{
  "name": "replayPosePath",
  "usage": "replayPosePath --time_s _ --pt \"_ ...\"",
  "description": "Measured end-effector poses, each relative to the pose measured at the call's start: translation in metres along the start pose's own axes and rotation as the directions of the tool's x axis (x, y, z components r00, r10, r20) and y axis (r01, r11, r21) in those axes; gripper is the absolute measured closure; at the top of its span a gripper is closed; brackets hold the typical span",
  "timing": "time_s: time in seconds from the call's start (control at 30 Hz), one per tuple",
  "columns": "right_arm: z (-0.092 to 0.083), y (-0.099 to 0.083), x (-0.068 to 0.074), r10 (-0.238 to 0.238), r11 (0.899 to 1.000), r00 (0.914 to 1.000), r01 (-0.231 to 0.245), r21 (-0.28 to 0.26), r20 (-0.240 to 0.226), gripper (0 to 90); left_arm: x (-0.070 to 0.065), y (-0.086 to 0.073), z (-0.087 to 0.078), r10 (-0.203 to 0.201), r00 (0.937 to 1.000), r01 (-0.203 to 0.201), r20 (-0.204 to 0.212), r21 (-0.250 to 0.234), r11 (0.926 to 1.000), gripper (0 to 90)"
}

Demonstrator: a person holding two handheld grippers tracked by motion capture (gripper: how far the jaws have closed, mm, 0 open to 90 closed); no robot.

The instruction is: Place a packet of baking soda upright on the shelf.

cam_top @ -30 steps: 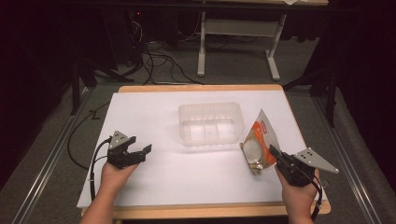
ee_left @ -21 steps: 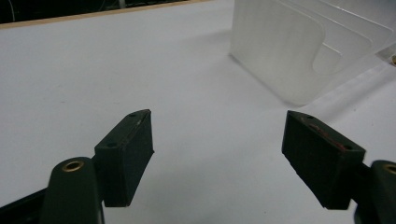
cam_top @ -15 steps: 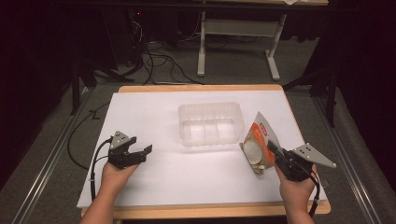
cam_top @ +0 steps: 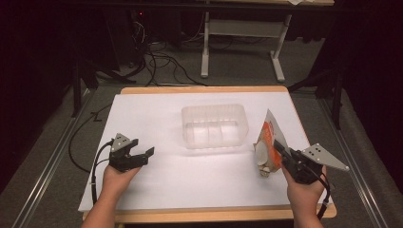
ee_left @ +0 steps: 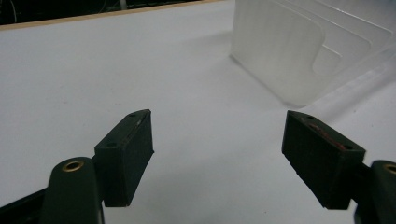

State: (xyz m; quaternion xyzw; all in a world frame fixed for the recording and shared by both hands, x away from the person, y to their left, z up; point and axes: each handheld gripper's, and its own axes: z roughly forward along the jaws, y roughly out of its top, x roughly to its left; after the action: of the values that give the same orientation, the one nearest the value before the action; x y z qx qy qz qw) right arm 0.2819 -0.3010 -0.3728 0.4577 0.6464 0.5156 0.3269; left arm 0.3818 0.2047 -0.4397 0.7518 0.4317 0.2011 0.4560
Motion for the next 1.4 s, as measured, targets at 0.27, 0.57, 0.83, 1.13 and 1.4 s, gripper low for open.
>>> replayPosePath --time_s 0.27,0.57,0.83,1.13,1.4 --pt "0.0 0.027 -0.002 0.0 0.999 0.9998 0.0 -0.044 -0.018 90.0 0.0 0.0 -0.002 -0.003 1.0 0.003 0.003 -0.006 1.0 25.2" --pt "0.007 0.059 0.008 -0.023 0.997 0.999 0.02 -0.068 -0.037 90.0 0.0 0.0 -0.003 -0.004 1.0 0.004 0.007 -0.013 0.9999 25.1" --pt "0.02 0.078 0.022 -0.042 0.996 0.9967 0.036 -0.08 -0.069 90.0 -0.003 0.0 -0.002 0.004 0.9999 -0.004 0.016 -0.01 0.9999 25.1" --pt "0.045 0.09 0.044 -0.075 0.995 0.9913 0.068 -0.07 -0.109 90.0 -0.002 0.001 -0.003 -0.003 0.9997 0.004 0.022 -0.017 0.9999 25.0" --pt "0.072 0.096 0.061 -0.082 0.995 0.9875 0.074 -0.065 -0.135 90.0 -0.002 0.001 -0.004 -0.014 0.9996 0.014 0.026 -0.027 0.9995 25.0"
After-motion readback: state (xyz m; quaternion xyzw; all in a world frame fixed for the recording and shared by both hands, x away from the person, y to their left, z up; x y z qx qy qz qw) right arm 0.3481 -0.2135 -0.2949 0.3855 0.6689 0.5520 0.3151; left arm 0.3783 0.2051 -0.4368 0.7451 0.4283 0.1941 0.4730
